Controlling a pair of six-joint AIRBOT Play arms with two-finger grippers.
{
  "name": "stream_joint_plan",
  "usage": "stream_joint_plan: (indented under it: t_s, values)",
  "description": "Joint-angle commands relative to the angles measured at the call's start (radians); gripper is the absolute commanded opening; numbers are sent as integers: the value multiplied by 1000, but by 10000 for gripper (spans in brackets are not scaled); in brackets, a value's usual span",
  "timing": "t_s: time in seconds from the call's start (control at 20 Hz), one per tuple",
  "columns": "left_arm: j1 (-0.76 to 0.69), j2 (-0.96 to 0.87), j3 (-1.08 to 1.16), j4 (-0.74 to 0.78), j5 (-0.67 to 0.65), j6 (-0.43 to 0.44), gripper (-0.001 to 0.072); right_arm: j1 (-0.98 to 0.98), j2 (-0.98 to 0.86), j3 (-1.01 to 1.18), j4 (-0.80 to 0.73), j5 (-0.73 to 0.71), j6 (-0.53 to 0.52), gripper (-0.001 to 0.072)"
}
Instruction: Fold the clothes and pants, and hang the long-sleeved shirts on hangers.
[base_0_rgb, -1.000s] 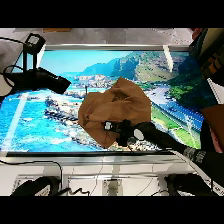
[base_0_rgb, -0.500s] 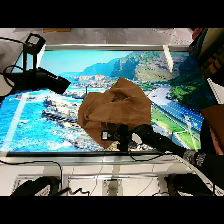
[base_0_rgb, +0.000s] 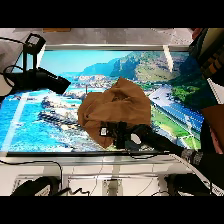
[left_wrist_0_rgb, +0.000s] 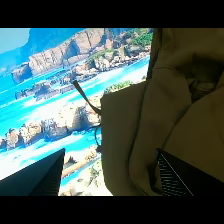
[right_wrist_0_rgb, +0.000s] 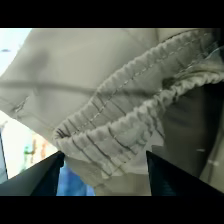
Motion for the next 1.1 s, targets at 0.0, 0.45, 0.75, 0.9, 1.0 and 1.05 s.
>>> stream_joint_plan:
  t_s: [0.0, 0.45, 0.75, 0.9, 1.0, 1.05]
  values:
    - [0, 0, 0, 0, 0, 0, 641, 1, -14, 0, 1, 16, 6, 597]
    - [0, 0, 0, 0, 0, 0, 641, 1, -15, 0, 1, -26, 7, 680]
    - [0, 0, 0, 0, 0, 0, 641, 1, -18, 0, 7, -117, 7, 527]
    - [0, 0, 0, 0, 0, 0, 641, 1, -13, 0, 8, -116, 7, 345]
    - [0, 0, -1, 0, 0, 0, 641, 1, -13, 0, 8, -89, 7, 326]
    - [0, 0, -1, 0, 0, 0, 641, 1, -13, 3, 8, -55, 7, 288]
